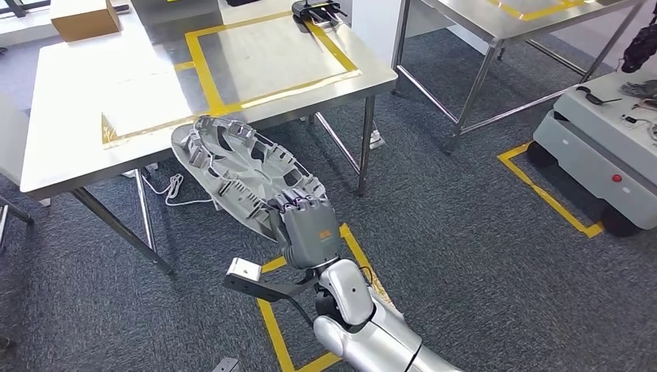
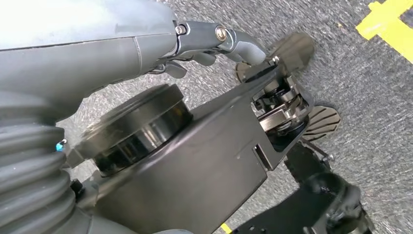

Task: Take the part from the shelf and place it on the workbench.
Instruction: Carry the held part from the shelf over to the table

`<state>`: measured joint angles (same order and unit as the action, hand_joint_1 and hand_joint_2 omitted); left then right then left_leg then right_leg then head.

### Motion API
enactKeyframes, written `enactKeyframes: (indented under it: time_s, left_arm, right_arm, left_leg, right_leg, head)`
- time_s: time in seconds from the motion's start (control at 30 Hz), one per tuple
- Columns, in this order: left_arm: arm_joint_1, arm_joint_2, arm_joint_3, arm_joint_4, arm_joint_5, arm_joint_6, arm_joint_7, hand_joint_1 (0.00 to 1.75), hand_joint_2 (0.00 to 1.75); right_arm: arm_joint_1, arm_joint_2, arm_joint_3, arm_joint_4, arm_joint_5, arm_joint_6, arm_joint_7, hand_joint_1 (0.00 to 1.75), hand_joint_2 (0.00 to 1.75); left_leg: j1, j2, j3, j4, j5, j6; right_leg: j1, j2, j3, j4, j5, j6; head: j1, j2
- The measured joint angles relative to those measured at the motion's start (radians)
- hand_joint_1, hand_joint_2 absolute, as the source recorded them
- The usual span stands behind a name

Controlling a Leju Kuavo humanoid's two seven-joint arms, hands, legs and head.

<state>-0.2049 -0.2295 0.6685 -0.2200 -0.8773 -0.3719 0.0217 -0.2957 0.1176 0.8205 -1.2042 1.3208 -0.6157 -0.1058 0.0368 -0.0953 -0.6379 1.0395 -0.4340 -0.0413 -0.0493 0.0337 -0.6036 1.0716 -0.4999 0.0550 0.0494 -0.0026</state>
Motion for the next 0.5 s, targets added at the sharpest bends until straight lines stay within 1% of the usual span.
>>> enactKeyframes:
  time_s: [0.03, 0.07, 0.1, 0.13, 0.17, 0.2, 0.23, 0.27, 0.3, 0.33, 0.37, 0.4, 0.43, 0.47, 0.5]
  left_arm:
    - [0.001, 0.001, 0.000, 0.000, 0.000, 0.000, 0.000, 0.00, 1.75]
    - [0.001, 0.001, 0.000, 0.000, 0.000, 0.000, 0.001, 0.00, 1.75]
    - [0.003, 0.001, 0.000, 0.000, 0.000, 0.000, 0.002, 0.00, 1.75]
    - [0.003, 0.001, 0.000, 0.000, 0.000, 0.000, 0.003, 0.00, 1.75]
    - [0.003, 0.002, 0.000, 0.000, -0.001, 0.000, 0.004, 0.00, 1.75]
    - [0.003, 0.001, -0.001, 0.000, -0.002, 0.000, 0.006, 0.00, 1.75]
    - [0.003, 0.001, -0.003, 0.000, -0.005, 0.000, 0.008, 0.00, 1.75]
    - [0.002, 0.001, -0.005, 0.000, -0.007, 0.000, 0.010, 0.00, 1.75]
    - [0.003, 0.001, -0.008, 0.000, -0.008, 0.000, 0.013, 0.00, 1.75]
    - [0.003, 0.001, -0.010, 0.000, -0.009, 0.000, 0.017, 0.00, 1.75]
    - [0.003, 0.001, -0.011, 0.000, -0.010, 0.000, 0.019, 0.00, 1.75]
    - [0.004, 0.001, -0.013, 0.000, -0.010, 0.000, 0.020, 0.00, 1.75]
    - [0.003, 0.001, -0.014, 0.000, -0.010, 0.000, 0.020, 0.00, 1.75]
    - [0.002, 0.001, -0.015, 0.000, -0.010, 0.000, 0.020, 0.00, 1.75]
    - [0.002, 0.000, -0.016, 0.000, -0.010, 0.000, 0.020, 0.00, 1.75]
  right_arm:
    - [0.001, 0.001, 0.000, 0.001, -0.001, 0.001, -0.001, 1.75, 1.75]
    - [0.003, 0.002, 0.000, 0.001, -0.002, 0.002, -0.002, 1.75, 1.75]
    - [0.003, 0.003, 0.000, 0.002, -0.002, 0.003, -0.002, 1.75, 1.75]
    - [0.003, 0.004, 0.000, 0.002, -0.002, 0.005, -0.002, 1.75, 1.75]
    - [0.002, 0.005, 0.000, 0.003, 0.000, 0.007, -0.001, 1.75, 1.75]
    - [0.000, 0.005, -0.001, 0.005, 0.003, 0.009, 0.002, 1.75, 1.75]
    - [-0.005, 0.006, -0.002, 0.011, 0.009, 0.012, 0.007, 1.75, 1.75]
    - [-0.013, 0.006, -0.004, 0.023, 0.014, 0.014, 0.012, 1.75, 1.75]
    - [-0.023, 0.008, -0.008, 0.040, 0.017, 0.016, 0.015, 1.75, 1.75]
    - [-0.035, 0.011, -0.013, 0.058, 0.018, 0.016, 0.016, 1.75, 1.75]
    - [-0.046, 0.015, -0.018, 0.075, 0.017, 0.016, 0.015, 1.75, 1.75]
    - [-0.056, 0.020, -0.023, 0.089, 0.016, 0.016, 0.014, 1.75, 1.75]
    - [-0.065, 0.025, -0.026, 0.100, 0.015, 0.016, 0.013, 1.75, 1.75]
    - [-0.074, 0.029, -0.029, 0.108, 0.015, 0.015, 0.013, 1.75, 1.75]
    - [-0.082, 0.033, -0.030, 0.116, 0.015, 0.014, 0.012, 1.75, 1.75]
  left_leg:
    - [-0.001, -0.002, -0.003, 0.003, -0.001, -0.008]
    - [0.000, -0.004, -0.005, 0.002, 0.000, -0.015]
    - [0.001, 0.001, -0.007, 0.001, 0.002, -0.020]
    - [0.001, 0.016, -0.012, 0.009, -0.003, -0.023]
    - [0.000, 0.037, -0.024, 0.034, -0.018, -0.024]
    - [-0.002, 0.060, -0.044, 0.079, -0.042, -0.023]
    - [-0.004, 0.076, -0.072, 0.141, -0.073, -0.021]
    - [-0.005, 0.082, -0.101, 0.206, -0.101, -0.020]
    - [-0.006, 0.083, -0.123, 0.256, -0.117, -0.017]
    - [-0.008, 0.084, -0.129, 0.274, -0.116, -0.013]
    - [-0.010, 0.084, -0.118, 0.255, -0.098, -0.007]
    - [-0.014, 0.085, -0.090, 0.201, -0.068, 0.000]
    - [-0.018, 0.089, -0.056, 0.136, -0.044, 0.008]
    - [-0.024, 0.093, -0.025, 0.078, -0.028, 0.014]
    - [-0.027, 0.096, -0.005, 0.037, -0.019, 0.016]
  right_leg:
    - [0.003, 0.004, -0.004, 0.005, -0.004, -0.012]
    - [0.004, 0.001, -0.006, 0.007, -0.002, -0.027]
    - [0.005, -0.004, -0.007, 0.007, 0.000, -0.037]
    - [0.006, -0.009, -0.007, 0.007, 0.002, -0.046]
    - [0.007, -0.016, -0.006, 0.005, 0.004, -0.054]
    - [0.009, -0.023, -0.006, 0.003, 0.005, -0.060]
    - [0.012, -0.029, -0.006, 0.003, 0.005, -0.064]
    - [0.016, -0.036, -0.007, 0.003, 0.005, -0.066]
    - [0.020, -0.042, -0.007, 0.003, 0.004, -0.067]
    - [0.023, -0.047, -0.007, 0.003, 0.004, -0.068]
    - [0.026, -0.050, -0.006, 0.003, 0.004, -0.068]
    - [0.028, -0.053, -0.006, 0.003, 0.003, -0.068]
    - [0.029, -0.056, -0.005, 0.003, 0.003, -0.068]
    - [0.031, -0.057, -0.006, 0.003, 0.003, -0.066]
    - [0.034, -0.059, -0.007, 0.004, 0.003, -0.064]
  head:
    - [0.001, 0.000]
    - [0.000, 0.000]
    - [0.000, 0.000]
    - [-0.002, 0.000]
    - [-0.004, 0.000]
    - [-0.006, 0.000]
    - [-0.008, 0.000]
    - [-0.008, 0.000]
    - [-0.008, 0.000]
    - [-0.008, 0.000]
    - [-0.008, 0.000]
    - [-0.008, 0.000]
    - [-0.008, 0.000]
    - [-0.008, 0.000]
    - [-0.007, 0.000]
